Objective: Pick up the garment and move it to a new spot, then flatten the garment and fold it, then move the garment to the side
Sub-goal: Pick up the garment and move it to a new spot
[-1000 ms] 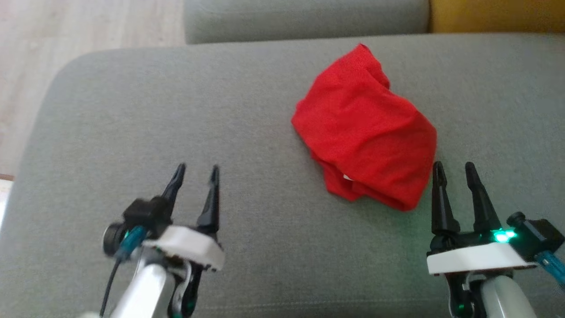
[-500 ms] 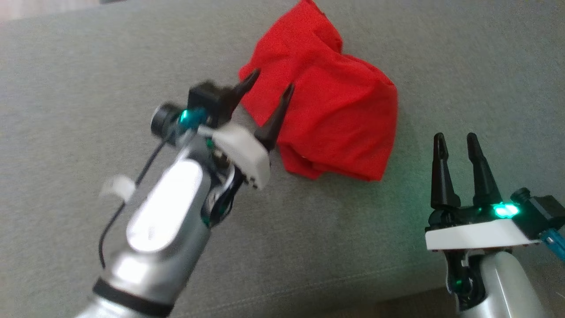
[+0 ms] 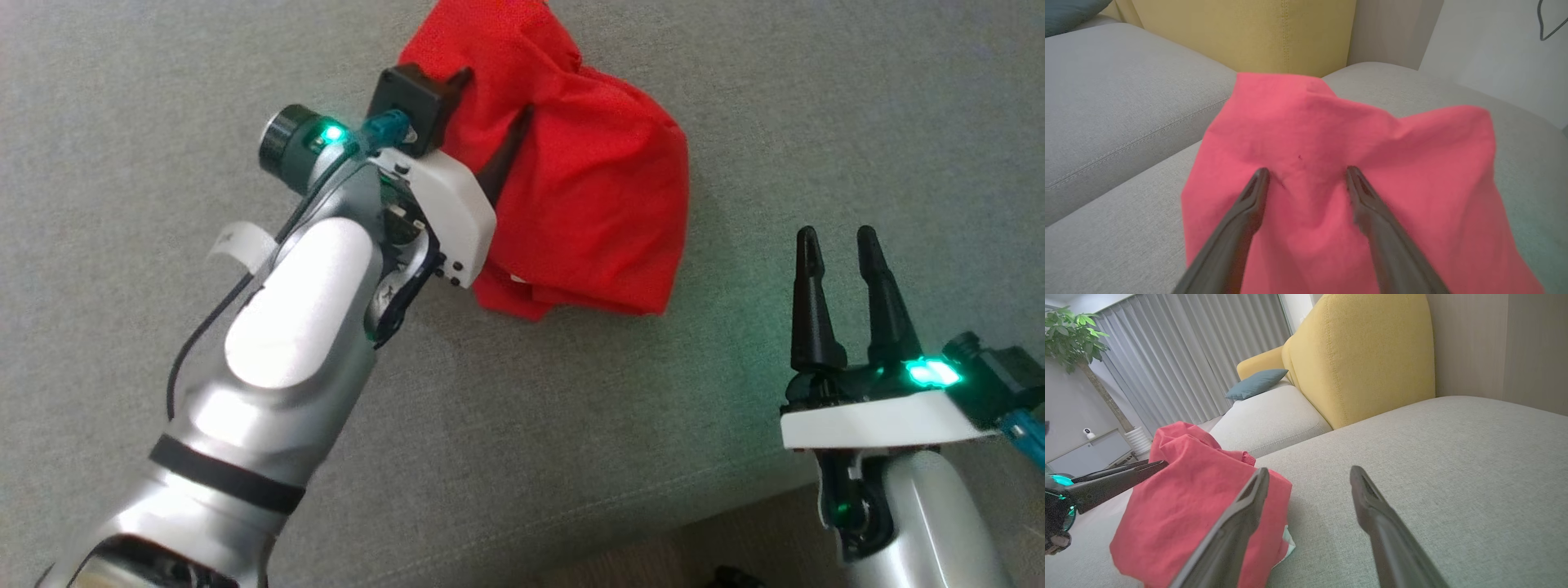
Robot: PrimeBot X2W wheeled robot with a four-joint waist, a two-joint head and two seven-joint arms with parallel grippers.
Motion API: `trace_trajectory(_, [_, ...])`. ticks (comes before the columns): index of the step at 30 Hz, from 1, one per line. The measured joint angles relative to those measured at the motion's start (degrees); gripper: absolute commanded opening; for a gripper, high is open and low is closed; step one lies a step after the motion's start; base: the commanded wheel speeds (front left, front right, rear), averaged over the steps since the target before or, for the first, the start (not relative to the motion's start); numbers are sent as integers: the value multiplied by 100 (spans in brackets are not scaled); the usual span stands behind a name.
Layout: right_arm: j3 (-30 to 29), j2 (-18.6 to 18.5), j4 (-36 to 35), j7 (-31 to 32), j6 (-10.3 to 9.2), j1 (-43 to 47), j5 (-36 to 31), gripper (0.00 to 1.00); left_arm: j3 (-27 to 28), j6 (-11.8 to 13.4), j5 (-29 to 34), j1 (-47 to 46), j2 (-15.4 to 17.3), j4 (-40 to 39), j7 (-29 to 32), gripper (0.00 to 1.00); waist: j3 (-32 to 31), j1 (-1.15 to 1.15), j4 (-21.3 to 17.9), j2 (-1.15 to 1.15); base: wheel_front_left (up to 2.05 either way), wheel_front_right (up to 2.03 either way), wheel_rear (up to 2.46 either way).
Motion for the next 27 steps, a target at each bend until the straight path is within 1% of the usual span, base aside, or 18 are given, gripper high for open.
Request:
trace_trajectory(2, [26, 0, -10, 0, 0, -1, 0, 100, -4, 1, 5, -49, 5, 107, 0, 100, 7, 0, -35, 0, 0, 0, 0])
trace_trajectory(3, [33, 0, -11, 0, 0, -2, 1, 100, -5, 1, 4, -63, 5, 154, 0, 44, 9, 0, -50, 0, 0, 0, 0])
trace_trajectory(4, [33, 0, -12, 0, 0, -2, 2, 100, -3, 1, 2, -64, 4, 175, -7, 0, 10, 0, -62, 0, 0, 0, 0])
trace_trajectory(8, [15, 0, -11, 0, 0, -2, 43, 100, 0, 3, -12, -65, 0, 226, -166, 0, -8, 0, -58, 0, 0, 0, 0])
trace_trajectory(12, [-23, 0, 14, 0, 0, -2, 42, 100, 25, 107, -16, -66, -13, 181, -488, 0, -94, 0, 17, 0, 0, 0, 0])
trace_trajectory(17, [-12, 0, 68, 0, 0, -1, 41, 100, 177, 250, -93, -86, -41, -91, -915, 0, -301, 0, 139, 0, 0, 0, 0])
trace_trajectory(18, [-12, 0, 68, 0, 0, -1, 41, 100, 177, 250, -93, -86, -41, -91, -915, 0, -301, 0, 139, 0, 0, 0, 0])
trace_trajectory(20, [2, 0, 96, 0, 0, 0, 41, 100, 290, 321, -188, -154, -55, -283, -1112, 0, -408, 0, 188, 0, 0, 0, 0])
trace_trajectory(22, [19, 0, 123, 0, 0, 5, 41, 100, 477, 463, -248, -289, -80, -517, -1325, 0, -523, 0, 233, 0, 0, 0, 0])
trace_trajectory(24, [31, 0, 149, 0, 0, 23, 41, 100, 649, 554, -265, -490, -74, -765, -1492, 0, -642, 0, 275, 0, 0, 0, 0])
trace_trajectory(27, [34, 0, 194, 0, 0, 63, 41, 100, 916, 703, -266, -765, -29, -1140, -1623, 0, -816, 0, 336, 0, 0, 0, 0])
